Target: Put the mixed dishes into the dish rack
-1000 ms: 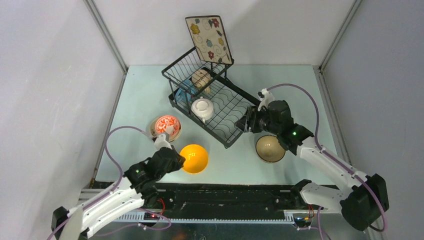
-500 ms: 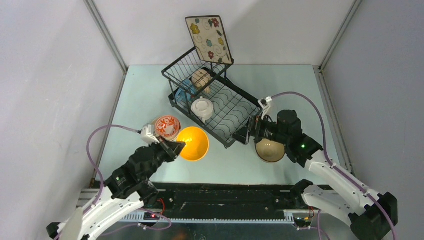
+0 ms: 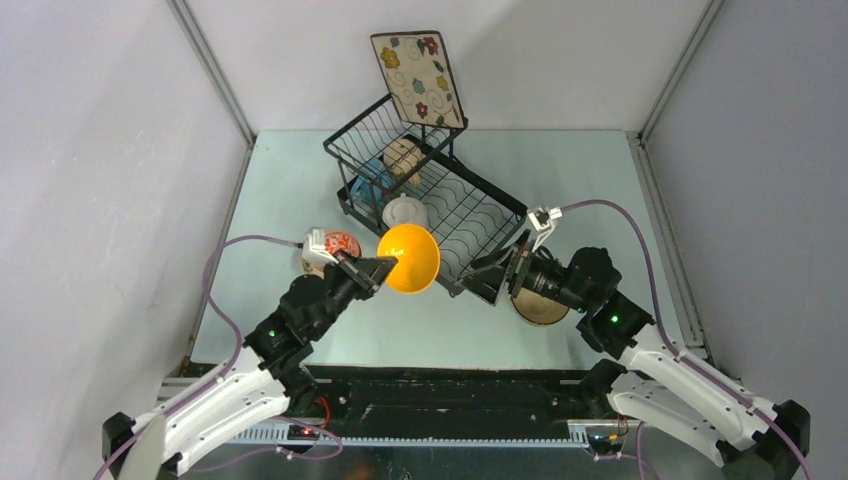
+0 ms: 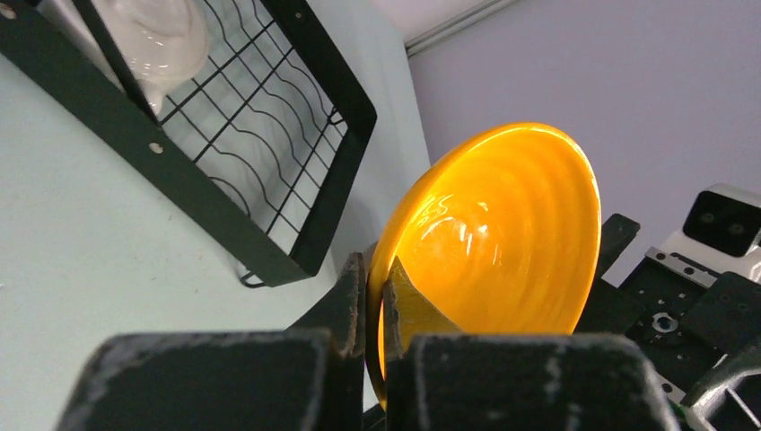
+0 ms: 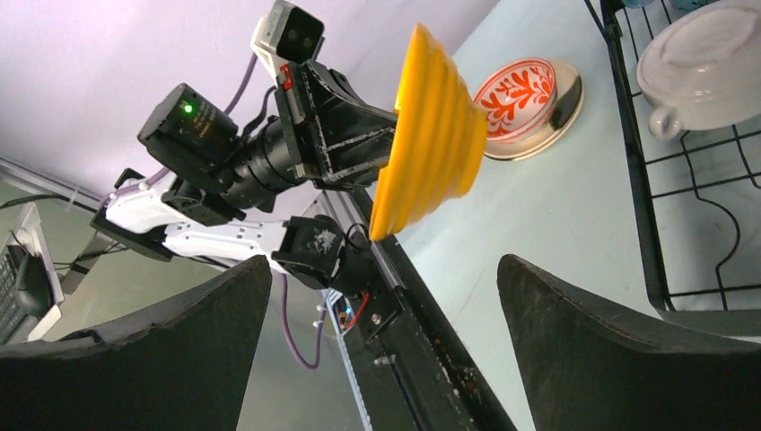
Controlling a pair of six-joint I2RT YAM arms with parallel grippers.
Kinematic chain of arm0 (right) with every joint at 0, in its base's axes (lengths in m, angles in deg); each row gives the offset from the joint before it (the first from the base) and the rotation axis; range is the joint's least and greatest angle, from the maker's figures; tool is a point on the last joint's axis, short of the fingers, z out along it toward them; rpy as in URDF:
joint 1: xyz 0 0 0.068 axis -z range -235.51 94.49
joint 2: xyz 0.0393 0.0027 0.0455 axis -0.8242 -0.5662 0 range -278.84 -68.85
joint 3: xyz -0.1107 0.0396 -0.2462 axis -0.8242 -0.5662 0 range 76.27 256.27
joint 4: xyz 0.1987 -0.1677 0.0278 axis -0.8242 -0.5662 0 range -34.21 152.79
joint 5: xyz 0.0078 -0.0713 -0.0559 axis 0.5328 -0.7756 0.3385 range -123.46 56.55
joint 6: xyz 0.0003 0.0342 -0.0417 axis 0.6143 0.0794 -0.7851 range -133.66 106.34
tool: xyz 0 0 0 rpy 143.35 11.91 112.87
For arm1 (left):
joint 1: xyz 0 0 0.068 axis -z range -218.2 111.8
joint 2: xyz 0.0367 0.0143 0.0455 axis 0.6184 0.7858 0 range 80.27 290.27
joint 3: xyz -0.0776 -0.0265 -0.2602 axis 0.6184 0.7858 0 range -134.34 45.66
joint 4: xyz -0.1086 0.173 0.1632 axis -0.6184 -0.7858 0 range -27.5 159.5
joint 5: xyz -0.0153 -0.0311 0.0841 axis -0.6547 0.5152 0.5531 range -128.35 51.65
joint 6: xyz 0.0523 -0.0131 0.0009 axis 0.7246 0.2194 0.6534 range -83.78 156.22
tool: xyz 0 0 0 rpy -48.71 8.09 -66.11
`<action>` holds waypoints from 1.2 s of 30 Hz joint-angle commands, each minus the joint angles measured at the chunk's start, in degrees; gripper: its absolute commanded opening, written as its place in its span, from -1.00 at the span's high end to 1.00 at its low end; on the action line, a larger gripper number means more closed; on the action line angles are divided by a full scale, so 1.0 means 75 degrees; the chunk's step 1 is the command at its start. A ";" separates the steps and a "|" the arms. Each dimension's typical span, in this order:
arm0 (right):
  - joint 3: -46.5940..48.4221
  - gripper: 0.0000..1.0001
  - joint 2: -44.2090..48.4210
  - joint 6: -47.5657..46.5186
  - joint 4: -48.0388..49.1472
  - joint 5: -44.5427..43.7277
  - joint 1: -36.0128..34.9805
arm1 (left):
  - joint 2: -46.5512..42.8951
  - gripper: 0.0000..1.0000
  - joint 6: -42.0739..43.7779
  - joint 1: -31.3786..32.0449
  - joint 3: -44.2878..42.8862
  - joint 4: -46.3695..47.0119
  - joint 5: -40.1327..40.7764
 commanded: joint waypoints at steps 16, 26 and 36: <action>-0.0109 -0.80 -0.1750 0.1136 0.2746 -0.0194 -0.0469 | 0.0765 1.00 -0.1460 -0.0363 -0.0067 0.2308 -0.1479; -0.0103 -0.54 -0.2107 0.1128 0.3377 -0.0737 -0.0670 | 0.1295 1.00 -0.1700 -0.0363 -0.0034 0.2708 -0.1930; 0.0416 0.52 -0.1996 0.0334 0.2089 -0.1546 -0.0739 | 0.1496 0.33 -0.1261 -0.0363 -0.0291 0.2092 -0.1765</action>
